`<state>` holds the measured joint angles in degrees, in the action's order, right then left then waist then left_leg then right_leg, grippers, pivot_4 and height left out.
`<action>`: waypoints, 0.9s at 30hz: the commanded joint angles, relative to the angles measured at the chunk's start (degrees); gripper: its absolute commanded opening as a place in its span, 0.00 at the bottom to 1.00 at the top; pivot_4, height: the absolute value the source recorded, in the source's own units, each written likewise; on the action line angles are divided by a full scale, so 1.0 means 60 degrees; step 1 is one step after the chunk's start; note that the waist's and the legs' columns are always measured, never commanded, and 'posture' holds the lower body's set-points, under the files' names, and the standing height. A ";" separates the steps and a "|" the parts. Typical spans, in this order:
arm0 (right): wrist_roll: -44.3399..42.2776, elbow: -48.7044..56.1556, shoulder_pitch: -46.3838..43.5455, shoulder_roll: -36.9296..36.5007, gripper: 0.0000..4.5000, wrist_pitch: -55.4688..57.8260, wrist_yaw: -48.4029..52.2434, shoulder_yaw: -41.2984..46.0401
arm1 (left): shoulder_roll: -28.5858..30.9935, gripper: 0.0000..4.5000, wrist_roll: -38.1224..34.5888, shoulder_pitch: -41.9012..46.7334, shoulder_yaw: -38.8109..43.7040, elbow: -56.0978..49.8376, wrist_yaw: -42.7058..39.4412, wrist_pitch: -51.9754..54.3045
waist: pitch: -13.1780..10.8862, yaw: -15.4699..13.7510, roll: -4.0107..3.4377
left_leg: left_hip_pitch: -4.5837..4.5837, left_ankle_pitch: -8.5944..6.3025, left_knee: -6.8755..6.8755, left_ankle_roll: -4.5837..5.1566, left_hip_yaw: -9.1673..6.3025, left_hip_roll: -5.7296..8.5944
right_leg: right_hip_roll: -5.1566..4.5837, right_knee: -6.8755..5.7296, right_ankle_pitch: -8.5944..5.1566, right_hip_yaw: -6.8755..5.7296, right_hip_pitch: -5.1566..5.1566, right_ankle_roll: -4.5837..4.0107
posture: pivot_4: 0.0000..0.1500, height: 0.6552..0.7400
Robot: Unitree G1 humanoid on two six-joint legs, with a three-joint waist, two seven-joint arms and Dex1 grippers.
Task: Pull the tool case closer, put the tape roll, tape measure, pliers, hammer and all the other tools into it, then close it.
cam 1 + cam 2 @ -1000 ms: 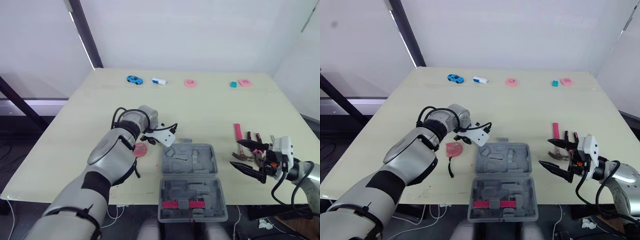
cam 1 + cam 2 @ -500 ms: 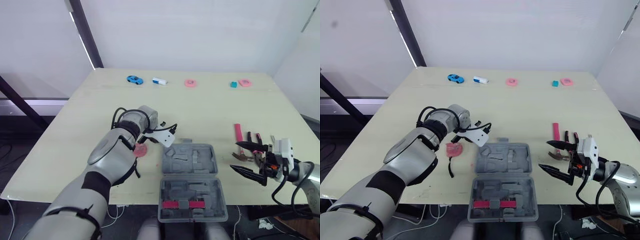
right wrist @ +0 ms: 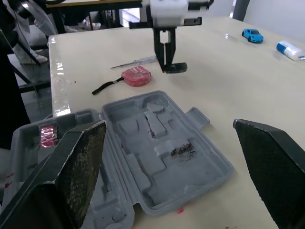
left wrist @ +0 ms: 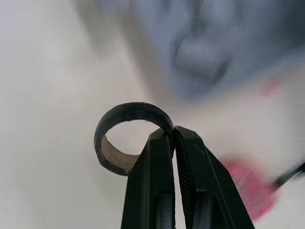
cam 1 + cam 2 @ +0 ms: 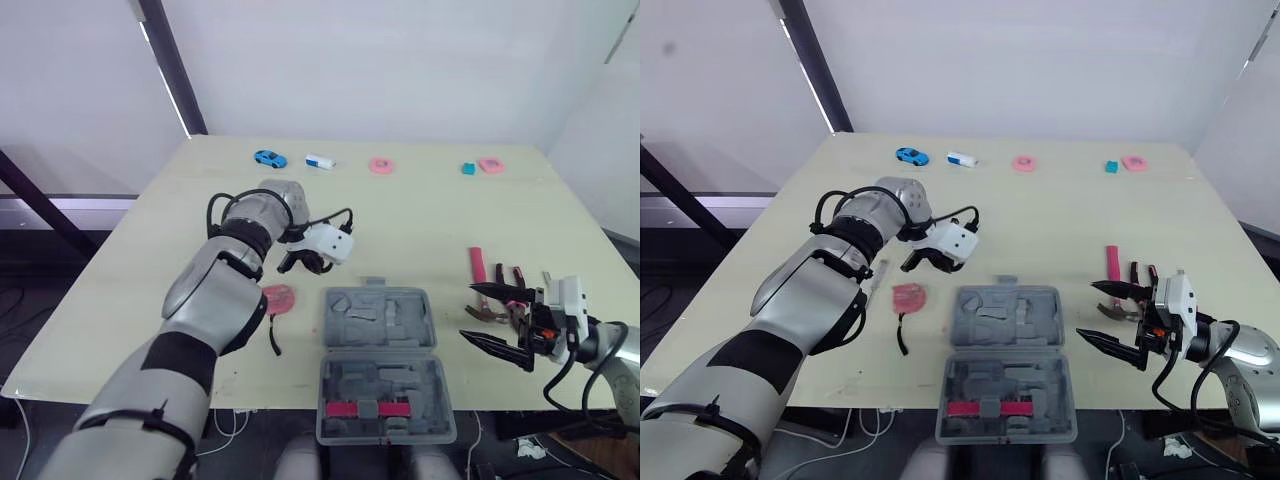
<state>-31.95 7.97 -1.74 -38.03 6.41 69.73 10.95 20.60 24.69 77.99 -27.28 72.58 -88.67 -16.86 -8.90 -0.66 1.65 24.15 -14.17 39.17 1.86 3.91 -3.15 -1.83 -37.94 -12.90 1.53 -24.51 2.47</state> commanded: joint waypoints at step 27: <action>-0.0199 0.0271 -0.0169 -0.0253 1.00 0.0278 0.0223 0.0186 | 0.0671 0.04 -0.3111 -0.1623 -0.2307 -0.2108 -0.0613 0.2424 | 0.0000 0.0008 -0.0001 | 0.0004 0.0000 0.0009 0.0000 -0.0011 0.0000 | 0.0006 -0.0003 0.0000 -0.0003 0.0000 0.0001 | 1.00 0.99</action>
<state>-32.00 8.01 -2.86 -38.86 8.51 70.95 10.80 25.04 4.66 67.53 -42.85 59.27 -89.76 -0.97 -8.90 -0.61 1.65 24.18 -14.17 39.23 1.86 3.84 -3.14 -1.80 -37.96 -12.90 1.51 -24.52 2.48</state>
